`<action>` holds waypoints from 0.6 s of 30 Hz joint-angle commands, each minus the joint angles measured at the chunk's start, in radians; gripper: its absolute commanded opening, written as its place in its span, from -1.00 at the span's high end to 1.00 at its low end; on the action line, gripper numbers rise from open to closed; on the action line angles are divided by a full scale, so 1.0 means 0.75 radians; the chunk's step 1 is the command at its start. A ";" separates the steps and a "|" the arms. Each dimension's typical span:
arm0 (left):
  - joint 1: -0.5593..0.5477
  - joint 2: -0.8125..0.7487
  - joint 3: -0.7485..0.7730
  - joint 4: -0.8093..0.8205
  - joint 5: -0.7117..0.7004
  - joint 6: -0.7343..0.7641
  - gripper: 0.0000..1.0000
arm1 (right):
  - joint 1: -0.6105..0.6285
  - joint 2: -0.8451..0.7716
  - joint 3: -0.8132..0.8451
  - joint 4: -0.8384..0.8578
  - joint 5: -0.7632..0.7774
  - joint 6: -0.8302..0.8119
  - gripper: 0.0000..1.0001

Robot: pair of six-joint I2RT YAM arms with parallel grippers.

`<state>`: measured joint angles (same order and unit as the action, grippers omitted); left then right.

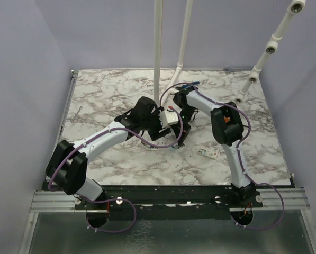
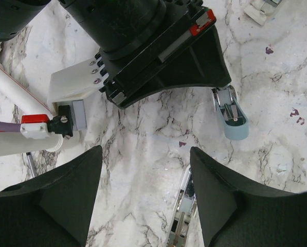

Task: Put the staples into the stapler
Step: Adjust the stapler at the center of the board.

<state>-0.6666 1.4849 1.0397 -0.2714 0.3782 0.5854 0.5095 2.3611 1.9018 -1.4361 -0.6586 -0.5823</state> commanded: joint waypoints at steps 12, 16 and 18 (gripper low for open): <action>0.007 -0.039 -0.009 -0.006 0.040 0.007 -0.40 | -0.130 -0.430 -0.483 0.530 -0.163 0.451 0.96; 0.007 -0.016 0.019 -0.013 0.040 0.011 -0.40 | -0.154 -0.537 -0.653 0.740 -0.202 0.588 0.96; 0.007 -0.009 0.032 -0.016 0.045 0.010 -0.41 | -0.155 -0.539 -0.673 0.776 -0.198 0.611 0.95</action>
<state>-0.6666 1.4731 1.0393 -0.2722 0.3786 0.5850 0.3889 1.9854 1.4406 -1.0298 -0.7555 -0.2344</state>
